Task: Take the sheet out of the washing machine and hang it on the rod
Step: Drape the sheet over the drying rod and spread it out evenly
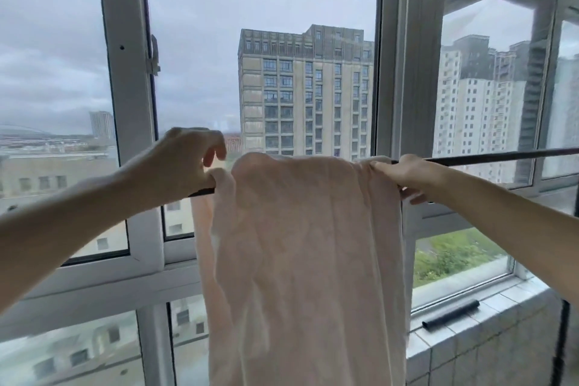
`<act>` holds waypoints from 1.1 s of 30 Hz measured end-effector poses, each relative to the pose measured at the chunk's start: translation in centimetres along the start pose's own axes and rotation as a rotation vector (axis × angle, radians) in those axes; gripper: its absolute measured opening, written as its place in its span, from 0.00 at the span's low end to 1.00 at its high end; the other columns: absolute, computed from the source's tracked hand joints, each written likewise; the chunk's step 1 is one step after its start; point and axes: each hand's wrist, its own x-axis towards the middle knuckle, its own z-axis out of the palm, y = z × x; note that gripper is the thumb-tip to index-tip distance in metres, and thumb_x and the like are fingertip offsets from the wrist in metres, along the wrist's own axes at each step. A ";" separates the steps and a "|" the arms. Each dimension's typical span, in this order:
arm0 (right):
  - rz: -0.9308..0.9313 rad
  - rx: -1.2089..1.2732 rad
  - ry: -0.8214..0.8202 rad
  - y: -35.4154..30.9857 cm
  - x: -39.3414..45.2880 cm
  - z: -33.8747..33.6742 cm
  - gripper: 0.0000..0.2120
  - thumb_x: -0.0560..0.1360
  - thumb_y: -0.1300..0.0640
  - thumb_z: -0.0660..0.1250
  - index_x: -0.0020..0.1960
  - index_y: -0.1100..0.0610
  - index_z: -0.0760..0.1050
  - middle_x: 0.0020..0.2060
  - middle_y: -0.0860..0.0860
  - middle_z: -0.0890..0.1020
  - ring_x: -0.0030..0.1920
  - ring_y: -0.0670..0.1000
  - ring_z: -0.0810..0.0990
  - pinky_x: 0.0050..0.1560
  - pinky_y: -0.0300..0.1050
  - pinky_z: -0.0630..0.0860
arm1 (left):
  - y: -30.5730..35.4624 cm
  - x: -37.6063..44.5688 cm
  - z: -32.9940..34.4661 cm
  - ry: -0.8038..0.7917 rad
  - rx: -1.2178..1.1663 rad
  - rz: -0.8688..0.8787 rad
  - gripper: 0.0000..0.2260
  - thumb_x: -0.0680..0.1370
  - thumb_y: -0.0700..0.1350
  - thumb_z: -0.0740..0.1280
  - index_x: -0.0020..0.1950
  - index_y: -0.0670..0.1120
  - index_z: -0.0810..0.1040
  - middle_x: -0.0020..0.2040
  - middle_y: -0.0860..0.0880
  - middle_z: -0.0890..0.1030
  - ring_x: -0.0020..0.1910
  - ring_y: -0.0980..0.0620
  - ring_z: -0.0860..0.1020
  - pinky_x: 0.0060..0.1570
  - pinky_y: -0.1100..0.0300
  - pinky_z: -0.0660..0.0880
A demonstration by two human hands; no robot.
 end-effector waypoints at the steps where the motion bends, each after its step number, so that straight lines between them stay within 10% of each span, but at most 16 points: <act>1: -0.010 0.035 -0.023 0.2 0.1 0.0 0.21 0.78 0.39 0.59 0.47 0.58 0.71 0.41 0.53 0.77 0.43 0.54 0.77 0.47 0.49 0.73 | 0.5 0.0 0.2 0.030 -0.021 -0.079 0.10 0.69 0.40 0.76 0.43 0.47 0.75 0.33 0.53 0.76 0.31 0.57 0.74 0.31 0.64 0.69; 14: -0.586 -0.154 0.211 0.5 0.2 -3.2 0.20 0.74 0.50 0.71 0.30 0.62 0.76 0.28 0.54 0.78 0.33 0.51 0.78 0.35 0.39 0.72 | 6.6 1.9 0.7 -0.023 -0.101 -0.320 0.08 0.73 0.41 0.69 0.49 0.51 0.78 0.44 0.55 0.79 0.37 0.59 0.73 0.38 0.61 0.68; 22: -0.713 0.009 -0.445 1.5 -0.3 -3.2 0.13 0.77 0.67 0.60 0.44 0.55 0.81 0.35 0.47 0.78 0.38 0.45 0.76 0.39 0.37 0.75 | 15.2 4.8 5.6 0.023 0.160 -0.140 0.18 0.73 0.65 0.65 0.52 0.53 0.80 0.55 0.56 0.76 0.56 0.52 0.65 0.49 0.53 0.61; 27: -0.675 0.065 -0.424 3.4 1.0 -3.8 0.27 0.71 0.76 0.54 0.53 0.53 0.82 0.36 0.36 0.78 0.32 0.33 0.75 0.29 0.25 0.68 | 20.2 7.1 8.2 -0.065 -0.105 -0.103 0.14 0.73 0.59 0.69 0.43 0.48 0.74 0.38 0.51 0.78 0.37 0.52 0.77 0.35 0.59 0.74; 33: -0.340 0.343 -0.215 7.1 4.1 -3.3 0.01 0.77 0.64 0.66 0.47 0.61 0.77 0.50 0.60 0.81 0.48 0.56 0.83 0.50 0.47 0.81 | 20.6 8.6 10.4 -0.063 -0.011 -0.088 0.16 0.74 0.41 0.63 0.28 0.49 0.62 0.26 0.52 0.68 0.24 0.52 0.68 0.25 0.61 0.63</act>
